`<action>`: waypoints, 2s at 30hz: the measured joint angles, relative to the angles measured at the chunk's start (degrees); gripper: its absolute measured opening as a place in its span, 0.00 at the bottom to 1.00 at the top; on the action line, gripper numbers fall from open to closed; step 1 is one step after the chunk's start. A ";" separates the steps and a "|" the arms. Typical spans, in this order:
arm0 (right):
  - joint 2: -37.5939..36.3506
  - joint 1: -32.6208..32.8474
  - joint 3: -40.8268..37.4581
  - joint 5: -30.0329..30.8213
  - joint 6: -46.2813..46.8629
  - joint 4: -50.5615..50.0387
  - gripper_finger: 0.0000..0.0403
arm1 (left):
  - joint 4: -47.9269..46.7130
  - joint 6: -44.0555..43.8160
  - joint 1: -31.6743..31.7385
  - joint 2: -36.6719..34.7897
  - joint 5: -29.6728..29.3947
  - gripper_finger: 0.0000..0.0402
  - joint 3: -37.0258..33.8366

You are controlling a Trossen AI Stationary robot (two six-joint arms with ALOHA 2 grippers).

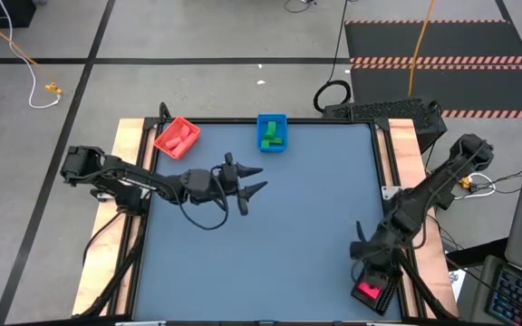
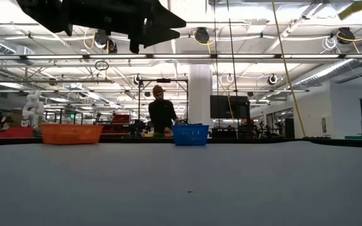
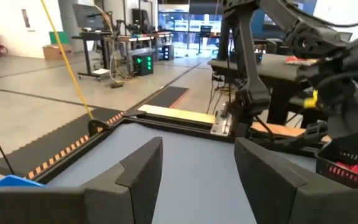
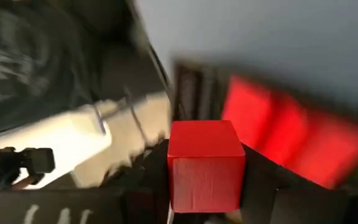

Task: Sort & place blocks by color
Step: Put the red block into the black bin, then return to Home Position

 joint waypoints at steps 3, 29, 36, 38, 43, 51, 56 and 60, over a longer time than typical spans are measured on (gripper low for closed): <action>0.00 2.33 0.00 -4.60 7.61 -2.06 0.30 | -0.04 -0.70 0.40 -0.02 0.05 0.50 0.00; 0.02 2.87 0.00 -2.98 7.05 -3.51 0.67 | -5.43 -6.20 -3.27 -0.02 3.60 0.50 0.02; 0.02 -3.04 0.00 1.55 -5.04 1.84 0.63 | -5.75 -6.62 -4.26 -0.02 3.62 0.50 0.03; 0.02 -5.74 0.00 1.71 -9.28 3.19 0.63 | -5.75 -6.84 -4.24 -0.02 3.60 0.50 0.04; 0.02 -12.72 0.00 7.72 -21.81 4.66 0.63 | -5.82 -7.20 -4.24 -0.02 3.60 0.50 0.04; 0.02 -21.95 0.00 15.34 -38.61 9.31 0.63 | -9.68 -7.26 -4.24 -0.02 3.60 0.50 0.09; 0.02 -25.73 0.00 23.05 -54.87 20.99 0.63 | -9.20 -7.27 -4.24 -0.02 3.60 0.50 0.09; 0.02 -27.75 0.00 29.59 -68.03 31.39 0.63 | -8.30 -7.09 -4.24 -0.09 3.60 0.50 0.09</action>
